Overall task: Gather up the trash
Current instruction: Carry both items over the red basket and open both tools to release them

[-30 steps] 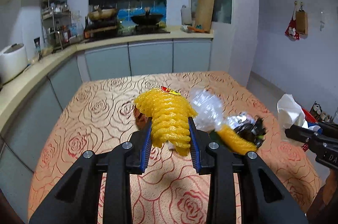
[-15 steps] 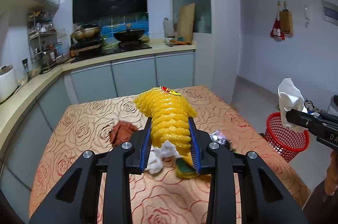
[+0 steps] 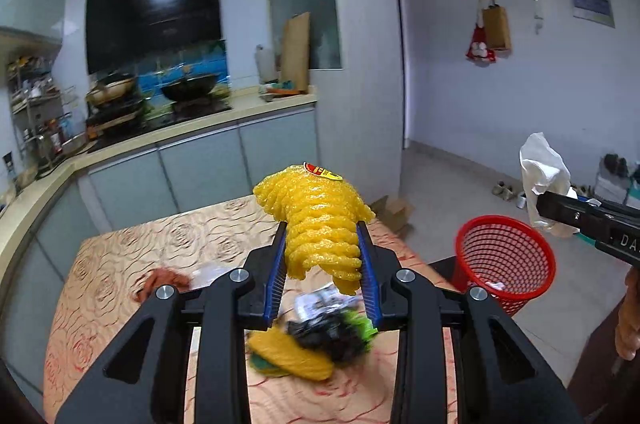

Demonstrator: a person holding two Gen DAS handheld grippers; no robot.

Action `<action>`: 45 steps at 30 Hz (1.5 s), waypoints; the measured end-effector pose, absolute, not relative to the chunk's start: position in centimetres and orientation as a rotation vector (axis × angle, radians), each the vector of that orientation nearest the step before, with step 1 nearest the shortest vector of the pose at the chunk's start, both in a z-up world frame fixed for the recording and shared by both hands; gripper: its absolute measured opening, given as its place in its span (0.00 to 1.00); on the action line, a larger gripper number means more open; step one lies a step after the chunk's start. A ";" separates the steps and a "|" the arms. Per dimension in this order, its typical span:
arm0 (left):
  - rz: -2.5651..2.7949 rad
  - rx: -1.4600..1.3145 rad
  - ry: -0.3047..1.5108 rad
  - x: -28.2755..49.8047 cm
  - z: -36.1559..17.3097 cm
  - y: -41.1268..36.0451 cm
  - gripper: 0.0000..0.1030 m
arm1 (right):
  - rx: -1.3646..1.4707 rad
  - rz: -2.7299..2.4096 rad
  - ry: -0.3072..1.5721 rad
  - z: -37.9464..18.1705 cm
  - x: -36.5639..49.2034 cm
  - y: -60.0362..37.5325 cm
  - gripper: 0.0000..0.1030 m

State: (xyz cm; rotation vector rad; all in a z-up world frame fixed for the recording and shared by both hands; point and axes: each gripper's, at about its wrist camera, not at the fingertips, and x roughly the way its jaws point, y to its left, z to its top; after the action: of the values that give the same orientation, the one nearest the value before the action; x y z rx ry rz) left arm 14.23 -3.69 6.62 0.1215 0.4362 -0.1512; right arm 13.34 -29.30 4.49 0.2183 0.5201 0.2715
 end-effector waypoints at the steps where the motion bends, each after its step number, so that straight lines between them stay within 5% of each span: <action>1: -0.159 0.122 0.437 14.4 6.6 -4.1 0.30 | 0.223 0.259 0.519 4.4 13.3 -29.8 0.29; 24: -0.484 0.169 0.564 20.0 2.7 -18.3 0.30 | 0.295 0.027 0.599 0.3 14.7 -38.9 0.29; 45: -0.587 0.158 0.753 26.8 -2.7 -23.7 0.37 | 0.306 -0.016 0.770 -6.3 21.3 -41.2 0.30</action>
State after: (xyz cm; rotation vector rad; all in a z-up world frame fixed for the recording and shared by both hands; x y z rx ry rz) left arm 26.82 -23.70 -2.75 0.1580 0.7528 -0.5874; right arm 21.30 -41.20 -6.29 0.3064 0.7703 -0.0163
